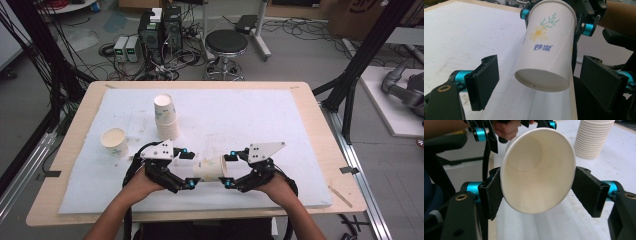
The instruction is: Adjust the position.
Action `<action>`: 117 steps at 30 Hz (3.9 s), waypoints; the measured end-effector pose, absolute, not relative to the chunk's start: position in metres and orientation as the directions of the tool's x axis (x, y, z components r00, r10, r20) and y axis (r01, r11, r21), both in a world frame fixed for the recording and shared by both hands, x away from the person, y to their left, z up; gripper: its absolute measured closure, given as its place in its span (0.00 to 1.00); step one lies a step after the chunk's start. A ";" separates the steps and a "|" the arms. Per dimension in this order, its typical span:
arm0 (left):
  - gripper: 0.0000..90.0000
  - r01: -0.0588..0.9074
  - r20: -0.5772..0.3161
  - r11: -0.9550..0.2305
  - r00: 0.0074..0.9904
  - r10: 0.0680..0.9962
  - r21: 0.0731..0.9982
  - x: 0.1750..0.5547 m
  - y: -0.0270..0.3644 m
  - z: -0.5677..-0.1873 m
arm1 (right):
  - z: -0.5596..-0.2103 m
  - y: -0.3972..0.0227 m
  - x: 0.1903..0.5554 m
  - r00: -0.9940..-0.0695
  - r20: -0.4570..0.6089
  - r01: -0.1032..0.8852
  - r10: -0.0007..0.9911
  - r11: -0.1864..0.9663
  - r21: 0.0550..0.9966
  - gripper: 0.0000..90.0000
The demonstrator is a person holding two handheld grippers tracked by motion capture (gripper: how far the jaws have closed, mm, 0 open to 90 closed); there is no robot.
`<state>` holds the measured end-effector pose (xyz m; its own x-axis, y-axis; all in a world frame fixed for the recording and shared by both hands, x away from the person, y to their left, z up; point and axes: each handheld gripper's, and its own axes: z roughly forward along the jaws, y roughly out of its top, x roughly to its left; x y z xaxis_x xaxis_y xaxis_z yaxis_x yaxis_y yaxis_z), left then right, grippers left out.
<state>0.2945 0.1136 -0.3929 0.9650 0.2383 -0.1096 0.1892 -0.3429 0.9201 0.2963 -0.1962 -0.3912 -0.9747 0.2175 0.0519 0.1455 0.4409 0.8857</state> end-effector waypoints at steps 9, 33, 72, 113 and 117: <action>0.18 0.180 -0.087 -0.382 0.965 0.247 0.906 0.296 0.113 -0.391 | -0.380 -0.186 0.302 -0.978 0.020 0.130 0.209 0.525 0.841 0.31; 0.21 0.145 -0.033 -0.532 0.976 0.215 0.834 0.300 0.097 -0.388 | -0.357 -0.158 0.305 -0.986 -0.089 0.035 0.138 0.707 0.706 0.31; 0.35 0.151 -0.059 -0.608 0.984 0.169 0.779 0.303 0.076 -0.398 | -0.351 -0.124 0.303 -0.985 -0.174 -0.084 0.010 0.848 0.524 0.28; 0.32 0.202 -0.108 -0.118 0.834 0.540 0.972 0.300 0.159 -0.423 | -0.416 -0.277 0.292 -0.742 -0.007 0.303 0.670 0.346 0.888 0.23; 0.32 0.199 -0.115 -0.090 0.817 0.565 0.976 0.297 0.165 -0.425 | -0.417 -0.283 0.289 -0.719 -0.026 0.299 0.694 0.343 0.890 0.24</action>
<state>0.2966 0.1652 -0.4248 0.8173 0.5647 -0.1146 0.1989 -0.0898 0.9759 0.2889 -0.2828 -0.4174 -0.7191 0.6944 -0.0257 0.2994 0.3430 0.8903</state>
